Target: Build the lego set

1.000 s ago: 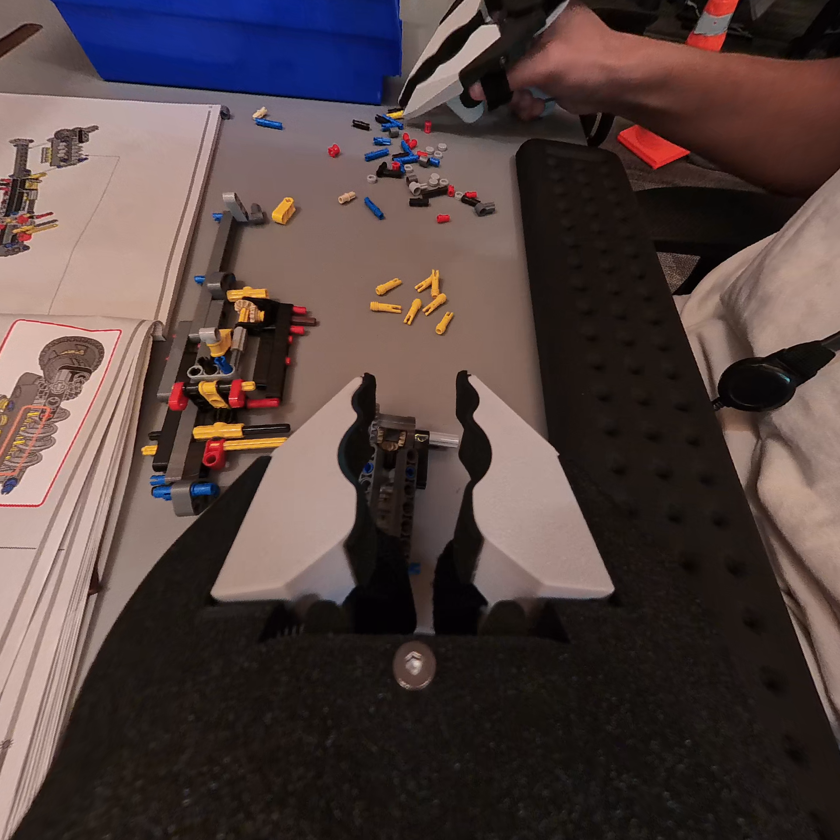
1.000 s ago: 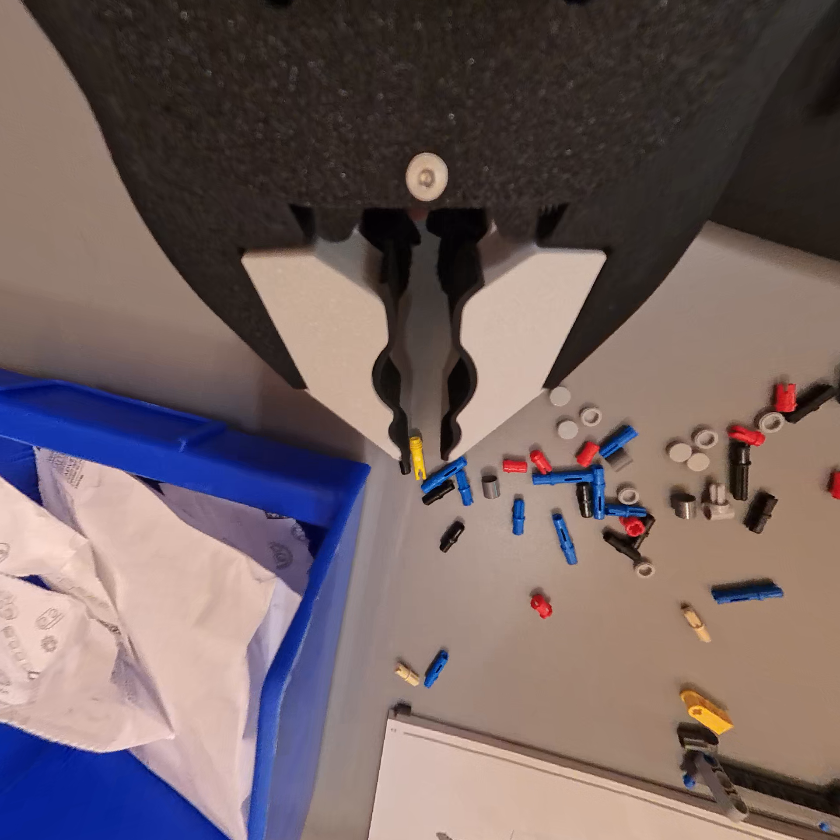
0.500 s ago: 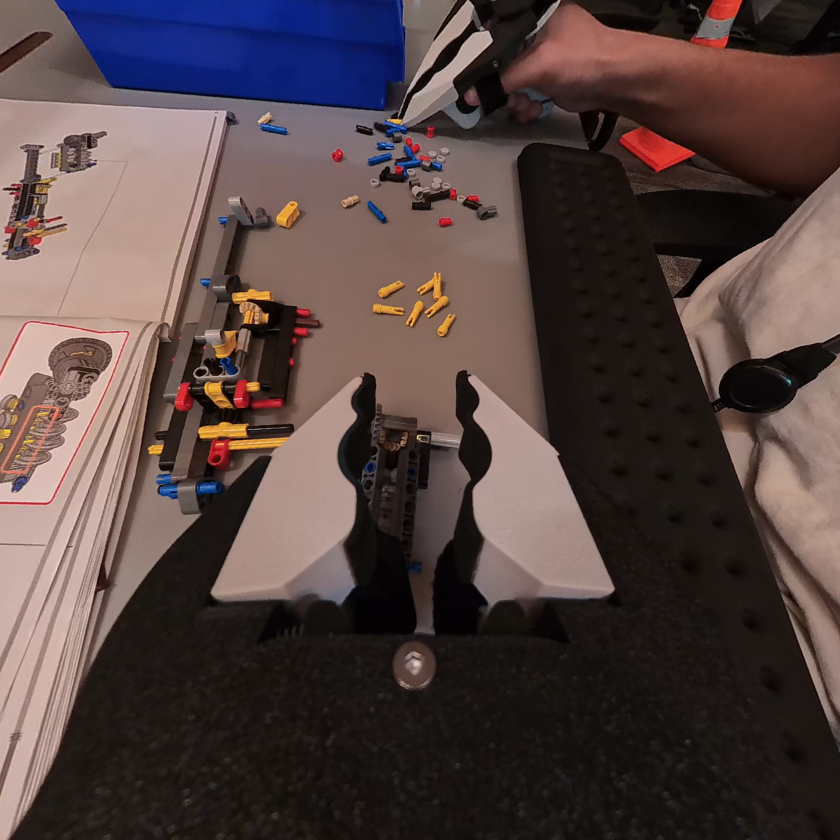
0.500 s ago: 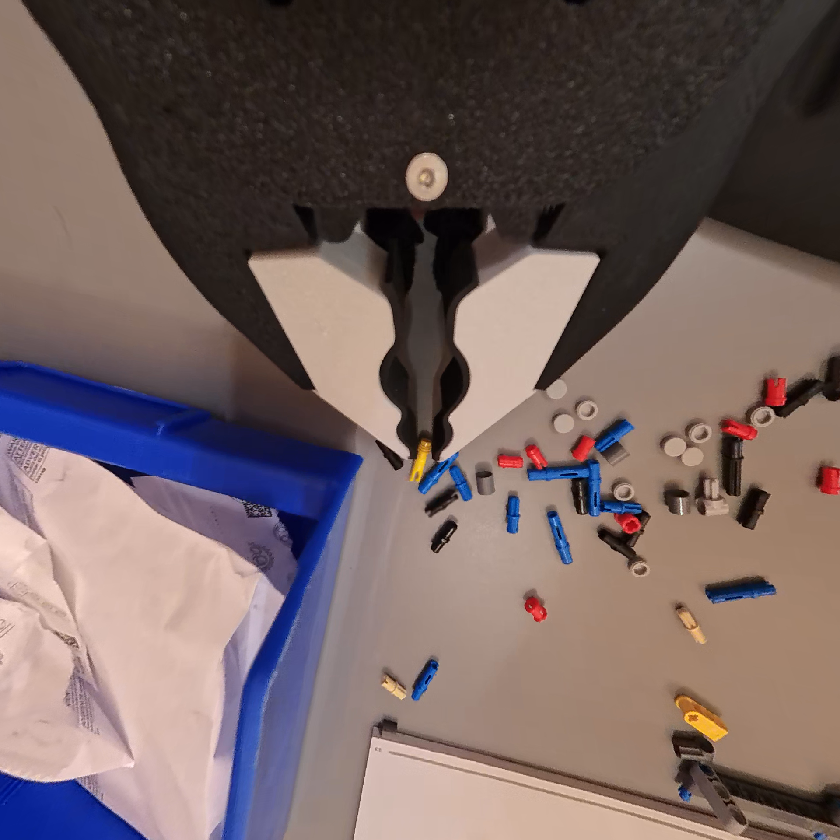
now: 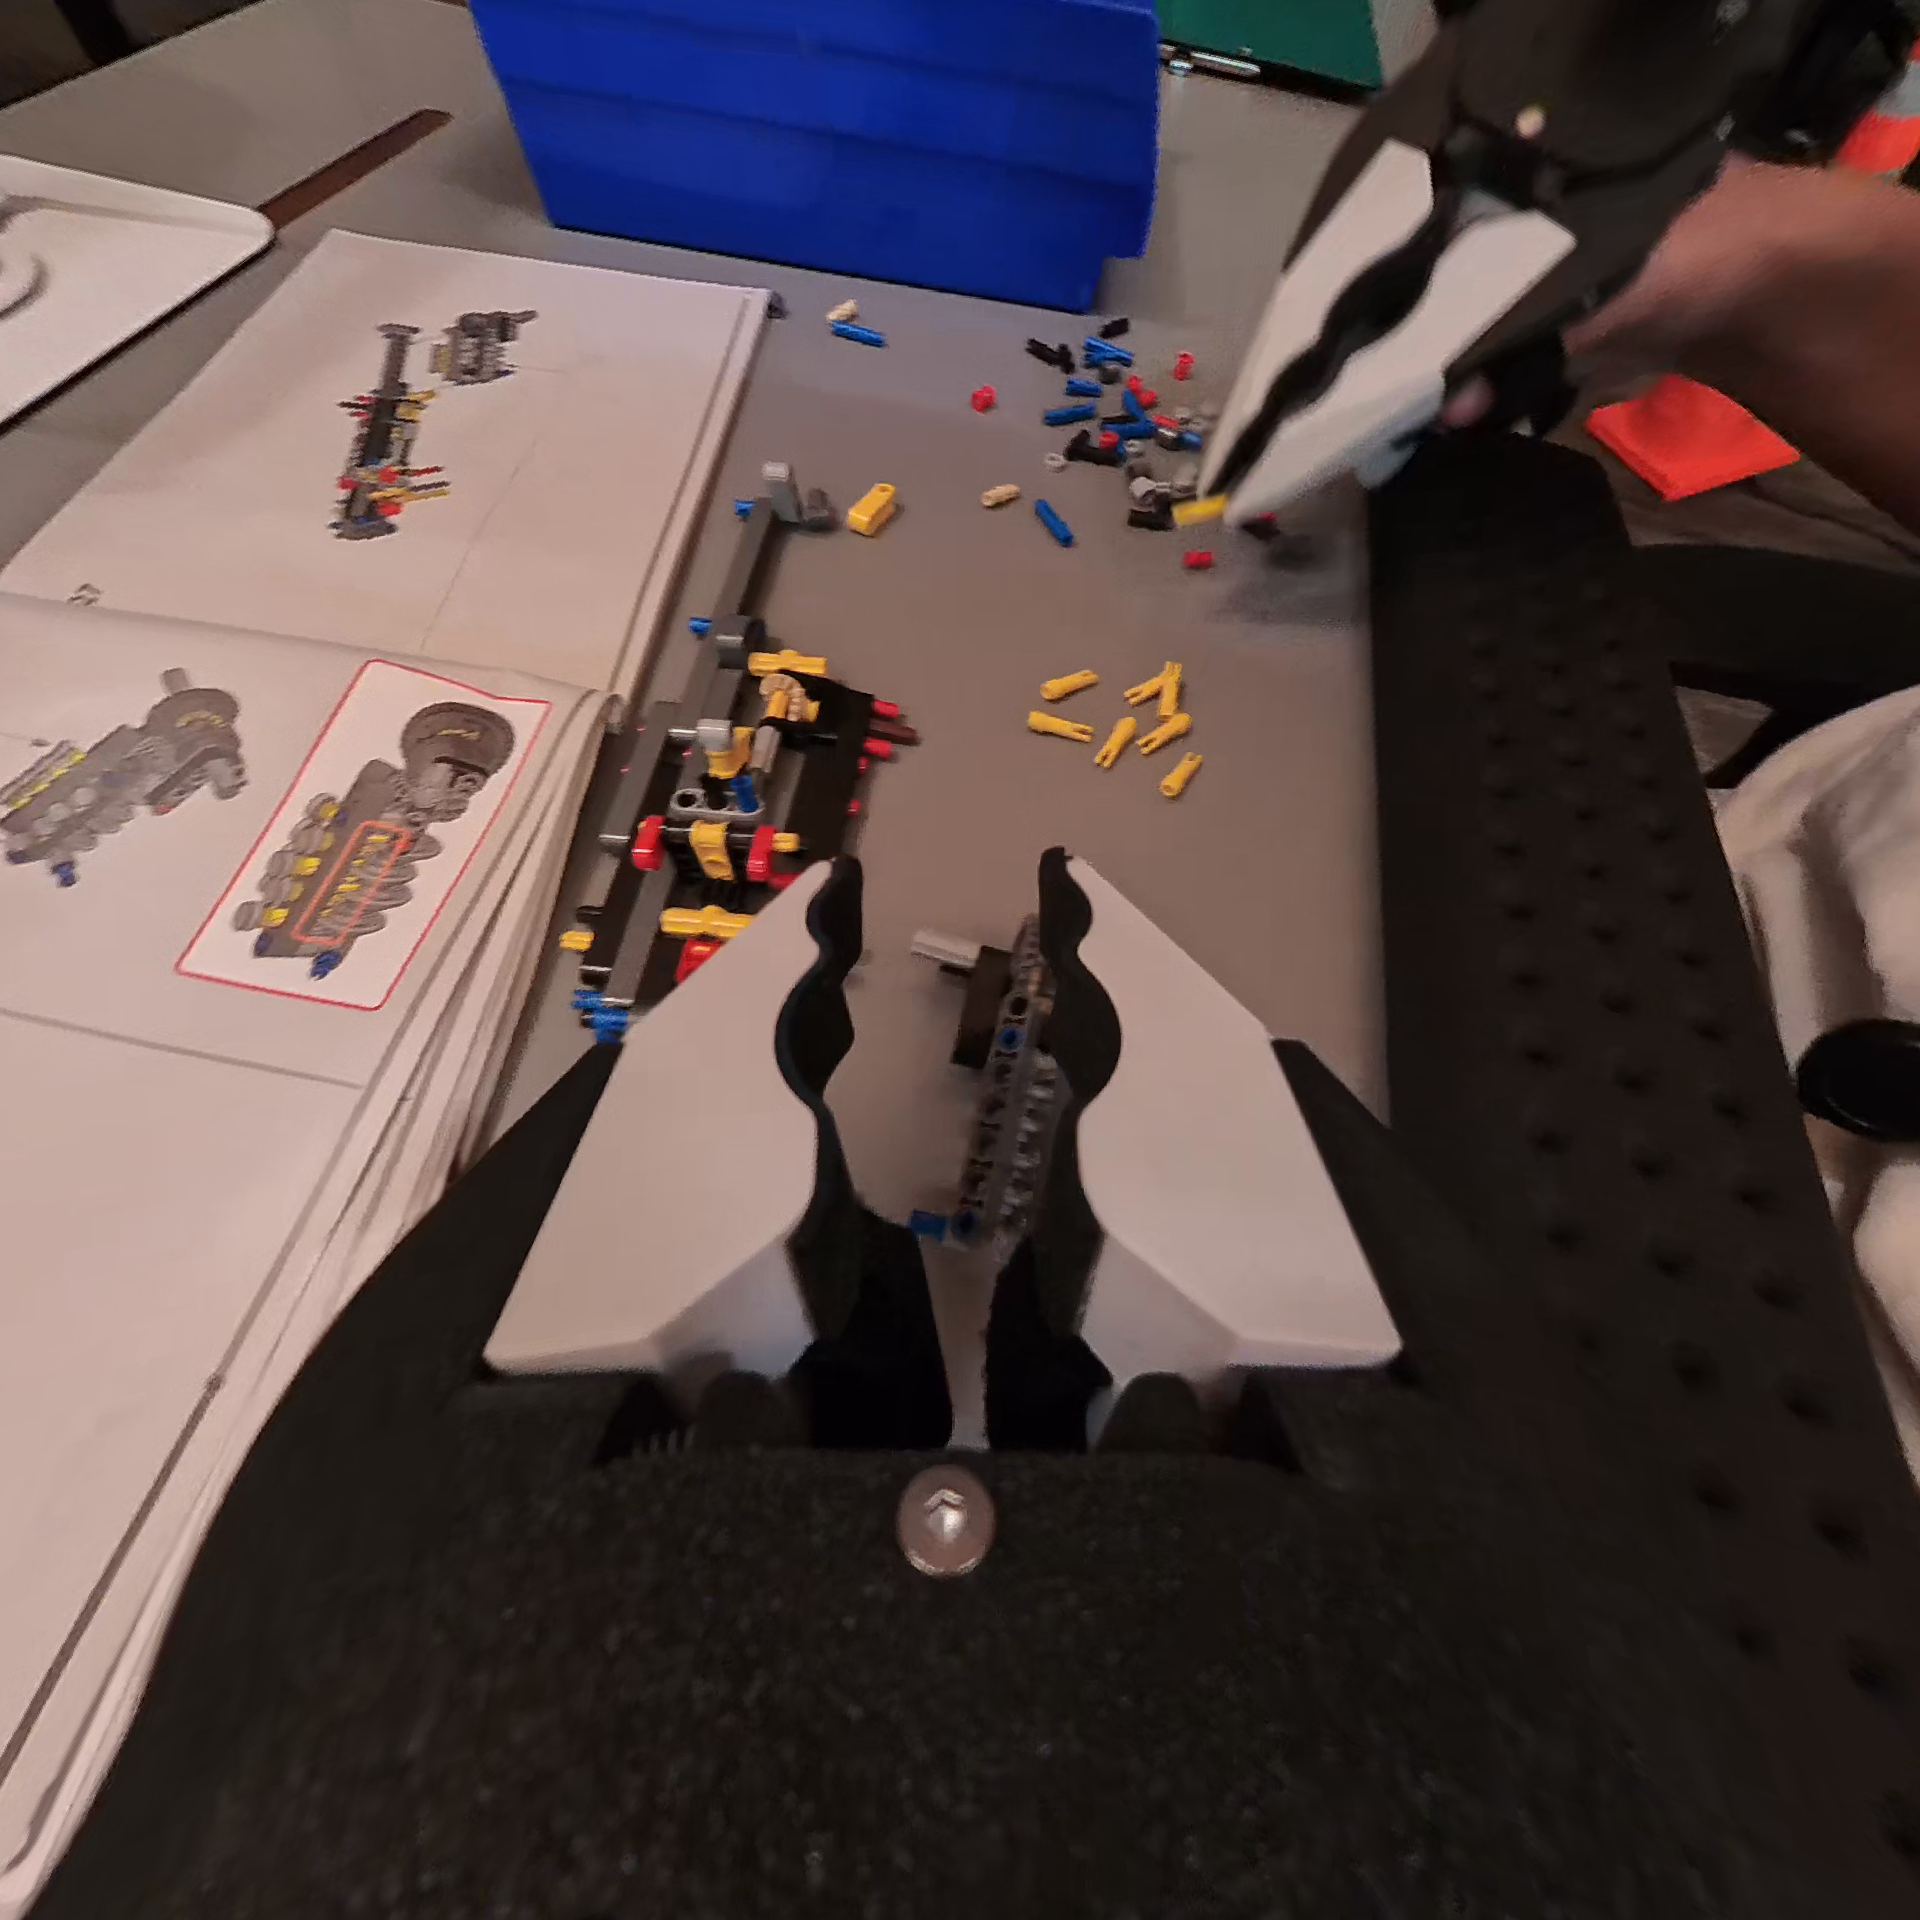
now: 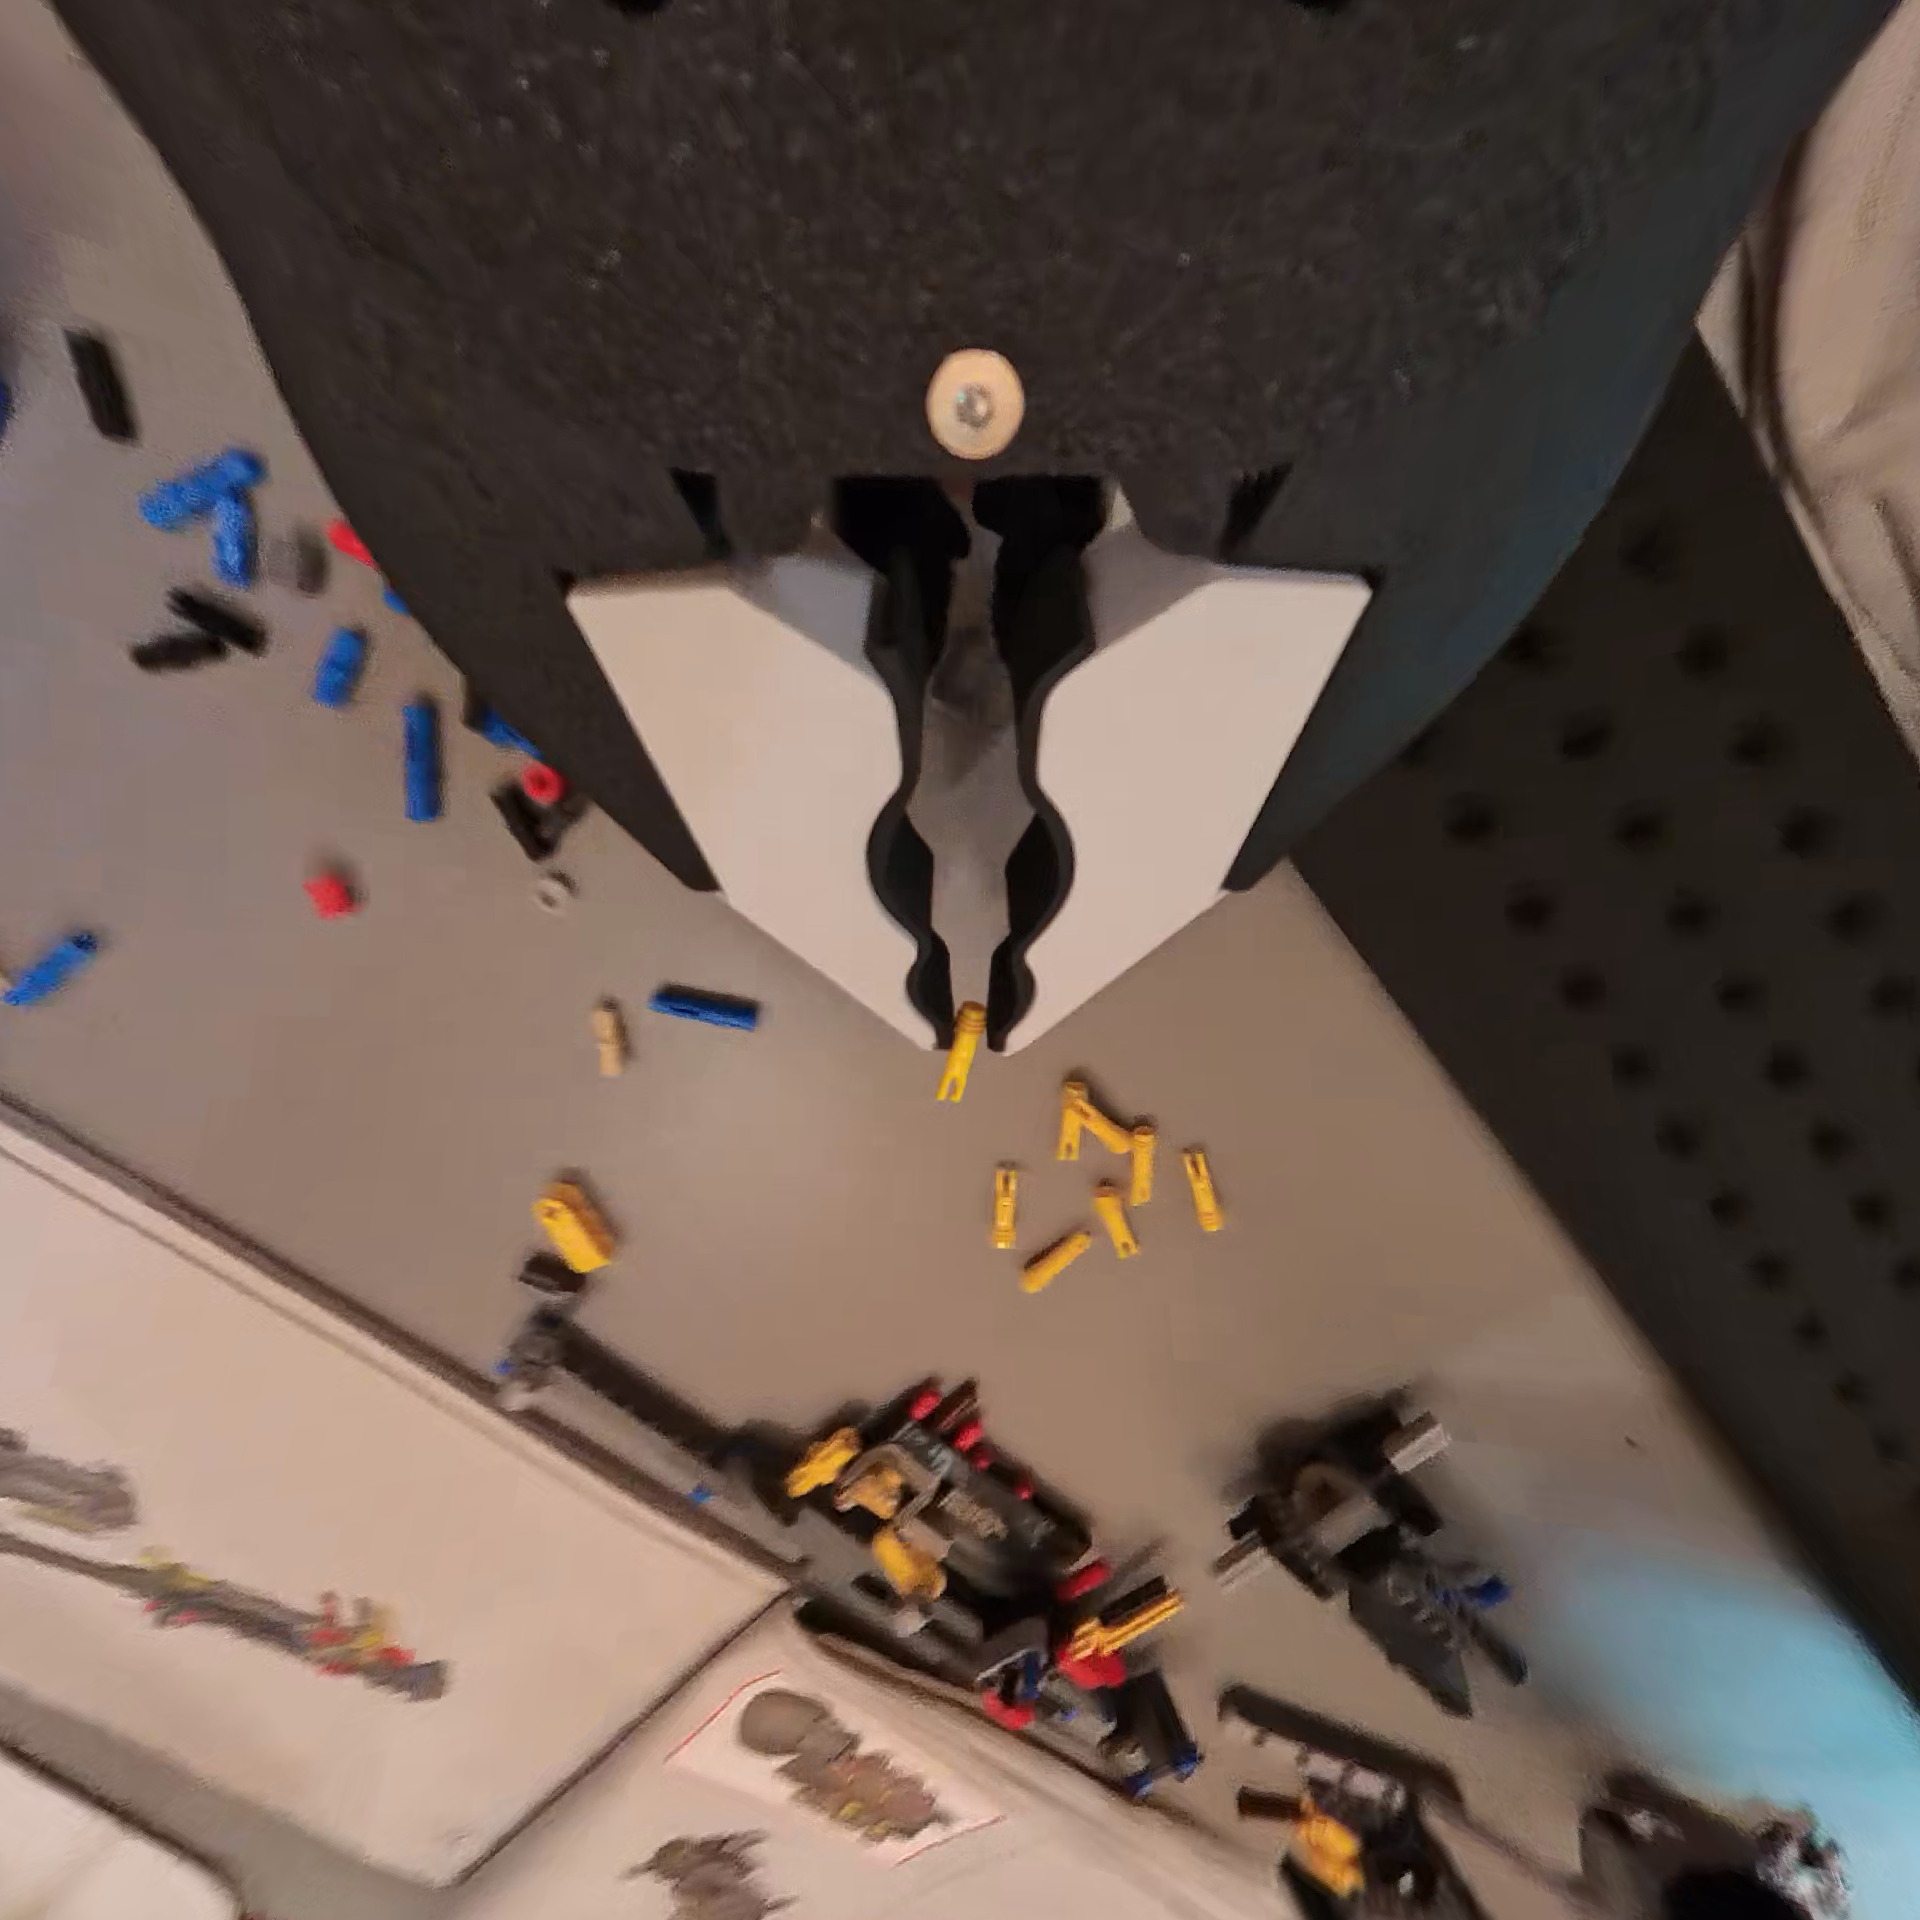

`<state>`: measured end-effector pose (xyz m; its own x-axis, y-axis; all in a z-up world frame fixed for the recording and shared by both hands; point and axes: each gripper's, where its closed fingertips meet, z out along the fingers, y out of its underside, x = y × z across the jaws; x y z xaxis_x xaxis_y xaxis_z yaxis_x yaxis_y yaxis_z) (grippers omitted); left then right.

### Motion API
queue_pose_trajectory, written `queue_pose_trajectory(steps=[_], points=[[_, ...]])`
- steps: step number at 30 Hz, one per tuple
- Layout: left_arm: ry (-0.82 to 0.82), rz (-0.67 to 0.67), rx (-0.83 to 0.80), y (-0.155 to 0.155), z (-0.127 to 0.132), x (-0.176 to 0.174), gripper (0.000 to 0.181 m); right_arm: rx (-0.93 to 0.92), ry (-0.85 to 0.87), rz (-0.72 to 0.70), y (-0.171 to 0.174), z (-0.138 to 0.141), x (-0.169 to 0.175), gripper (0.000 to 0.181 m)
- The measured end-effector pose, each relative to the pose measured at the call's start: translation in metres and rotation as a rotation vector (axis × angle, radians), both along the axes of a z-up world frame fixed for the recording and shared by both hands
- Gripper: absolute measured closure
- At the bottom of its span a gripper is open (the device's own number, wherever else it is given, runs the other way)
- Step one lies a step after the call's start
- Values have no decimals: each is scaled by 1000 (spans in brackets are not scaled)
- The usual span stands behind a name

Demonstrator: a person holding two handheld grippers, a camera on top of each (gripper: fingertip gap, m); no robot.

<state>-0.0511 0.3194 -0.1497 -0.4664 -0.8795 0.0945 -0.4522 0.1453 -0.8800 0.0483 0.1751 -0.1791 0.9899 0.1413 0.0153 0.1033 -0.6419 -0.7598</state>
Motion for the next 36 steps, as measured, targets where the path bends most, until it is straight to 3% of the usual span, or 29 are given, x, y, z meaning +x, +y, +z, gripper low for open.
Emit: queue_pose_trajectory(steps=[5,14,18,26,30,36], points=[[14,96,23,22,-1,4,150,-137,-6,49,16,-28,-17,175],[29,173,43,38,-3,5,150,-171,-3,48,25,-34,-19,174],[48,204,28,45,-4,4,150,-108,26,34,29,-22,-17,166],[45,300,-50,66,2,6,150,133,-89,-168,58,14,36,163],[51,317,-24,68,-2,7,150,91,-143,-305,28,19,75,165],[33,282,28,54,-1,10,150,-7,-47,-364,-3,-3,89,162]])
